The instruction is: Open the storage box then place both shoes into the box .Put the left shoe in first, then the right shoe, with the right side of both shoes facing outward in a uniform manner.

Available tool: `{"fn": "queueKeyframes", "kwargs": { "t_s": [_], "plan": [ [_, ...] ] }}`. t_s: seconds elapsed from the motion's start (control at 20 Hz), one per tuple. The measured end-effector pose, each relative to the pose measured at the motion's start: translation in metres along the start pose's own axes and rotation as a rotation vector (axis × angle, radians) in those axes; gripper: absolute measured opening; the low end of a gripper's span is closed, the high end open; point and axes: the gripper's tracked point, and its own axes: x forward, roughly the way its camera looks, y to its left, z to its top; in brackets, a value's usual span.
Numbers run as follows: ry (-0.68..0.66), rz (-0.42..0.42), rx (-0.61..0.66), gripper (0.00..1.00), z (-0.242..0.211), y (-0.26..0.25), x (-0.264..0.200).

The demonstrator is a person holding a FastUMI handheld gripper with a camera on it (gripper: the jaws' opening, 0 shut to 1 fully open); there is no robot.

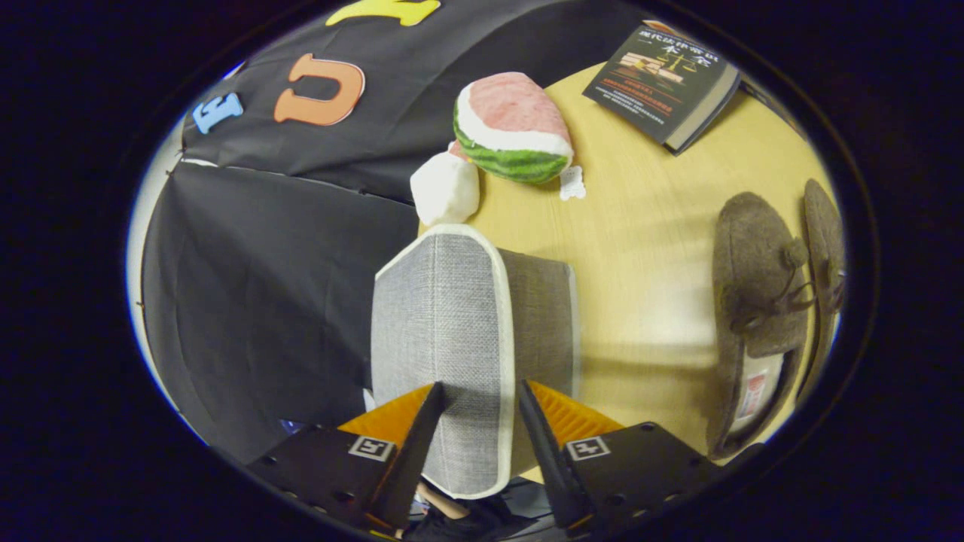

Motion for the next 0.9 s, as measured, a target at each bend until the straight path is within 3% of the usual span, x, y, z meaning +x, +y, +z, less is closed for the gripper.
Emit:
{"fn": "queueKeyframes", "kwargs": {
  "t_s": [0.15,0.2,0.55,0.65,0.7,0.8,0.9],
  "plan": [
    [0.004,0.020,0.022,0.65,-0.002,-0.001,0.000],
    [0.012,0.026,0.024,0.57,-0.003,0.000,-0.002],
    [0.004,-0.021,-0.034,0.51,0.001,-0.003,-0.015],
    [0.009,-0.031,0.005,0.27,0.001,0.001,-0.018],
    [0.022,-0.040,0.000,0.27,-0.001,0.003,-0.020],
    [0.022,-0.046,-0.012,0.14,0.001,0.005,-0.018],
    [0.032,-0.014,-0.026,0.14,-0.002,0.015,-0.026]
  ]
}}
